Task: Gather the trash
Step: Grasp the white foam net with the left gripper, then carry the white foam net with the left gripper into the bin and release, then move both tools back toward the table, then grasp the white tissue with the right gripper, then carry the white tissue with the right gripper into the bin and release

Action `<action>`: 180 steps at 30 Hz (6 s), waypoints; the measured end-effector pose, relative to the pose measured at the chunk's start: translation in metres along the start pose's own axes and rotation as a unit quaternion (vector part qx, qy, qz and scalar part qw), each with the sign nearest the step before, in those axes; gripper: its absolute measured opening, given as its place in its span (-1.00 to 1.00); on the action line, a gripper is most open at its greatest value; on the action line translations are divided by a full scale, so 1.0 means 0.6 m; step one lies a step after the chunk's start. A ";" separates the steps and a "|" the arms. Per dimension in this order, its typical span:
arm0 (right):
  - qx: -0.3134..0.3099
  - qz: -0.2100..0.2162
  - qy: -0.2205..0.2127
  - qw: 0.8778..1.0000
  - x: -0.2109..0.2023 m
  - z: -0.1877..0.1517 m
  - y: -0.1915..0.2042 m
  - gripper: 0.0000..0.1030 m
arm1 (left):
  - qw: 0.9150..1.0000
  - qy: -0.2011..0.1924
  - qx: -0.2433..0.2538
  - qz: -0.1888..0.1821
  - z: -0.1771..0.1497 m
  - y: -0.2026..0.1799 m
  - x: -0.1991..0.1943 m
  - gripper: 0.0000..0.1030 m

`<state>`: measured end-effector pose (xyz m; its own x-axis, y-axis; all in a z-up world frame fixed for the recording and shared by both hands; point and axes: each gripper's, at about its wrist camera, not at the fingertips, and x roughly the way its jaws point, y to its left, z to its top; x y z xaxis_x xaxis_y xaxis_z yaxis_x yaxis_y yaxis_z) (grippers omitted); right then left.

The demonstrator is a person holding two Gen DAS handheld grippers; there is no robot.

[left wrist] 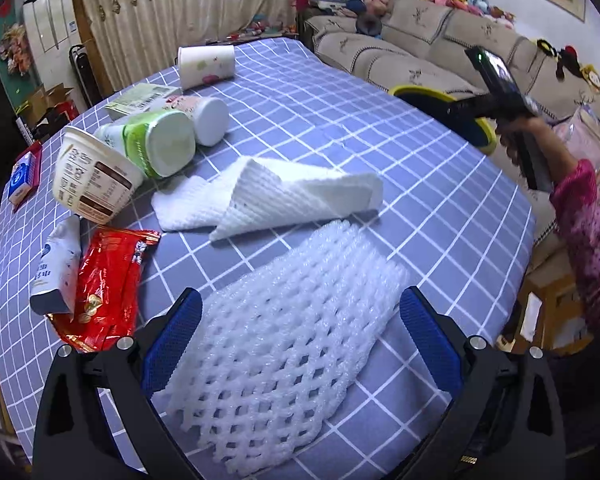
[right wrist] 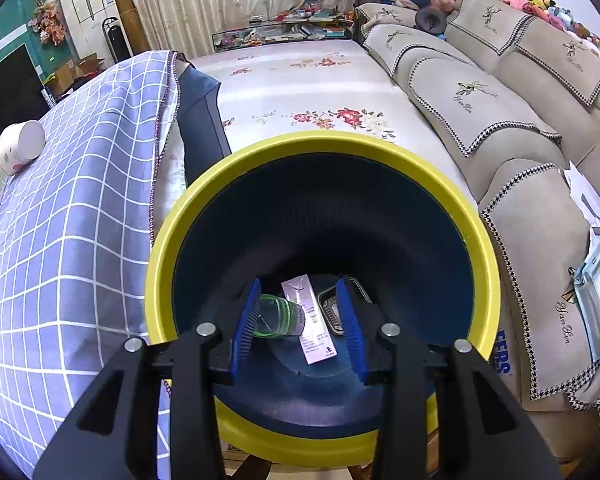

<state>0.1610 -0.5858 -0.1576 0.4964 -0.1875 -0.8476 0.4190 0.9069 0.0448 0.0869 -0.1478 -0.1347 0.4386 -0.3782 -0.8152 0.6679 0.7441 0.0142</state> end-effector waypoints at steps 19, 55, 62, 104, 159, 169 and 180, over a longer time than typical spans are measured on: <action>-0.004 0.020 -0.019 1.000 -0.030 0.000 0.011 -0.26 | 0.999 -0.002 -0.009 0.043 0.016 0.021 0.010 -0.51; 0.082 -0.014 -0.121 0.989 -0.225 -0.085 -0.192 0.05 | 0.980 -0.016 0.130 -0.151 0.466 -0.322 0.212 -0.51; 0.101 -0.022 -0.124 0.987 -0.231 -0.092 -0.225 0.05 | 0.980 0.034 0.132 -0.146 0.504 -0.385 0.336 -0.38; -0.064 0.112 -0.071 0.989 -0.184 -0.099 0.054 0.15 | 0.987 -0.130 -0.094 0.009 0.262 -0.019 -0.055 0.91; -0.247 0.229 -0.062 0.940 -0.228 -0.114 0.404 -0.81 | 0.955 -0.107 -0.260 0.091 -0.024 0.169 -0.131 0.91; -0.124 0.138 -0.082 0.979 -0.198 -0.058 0.202 -0.81 | 0.960 -0.103 -0.244 0.087 -0.002 0.149 -0.117 0.91; -0.035 0.043 -0.051 0.997 -0.100 -0.021 0.037 -0.76 | 0.967 -0.088 -0.226 0.083 0.020 0.123 -0.092 0.91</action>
<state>0.1308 -0.5493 -0.1123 0.6038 -0.1420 -0.7844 0.3192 0.9448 0.0746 0.1195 -0.0787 -0.0817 0.6398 -0.2911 -0.7112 0.2662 0.9521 -0.1503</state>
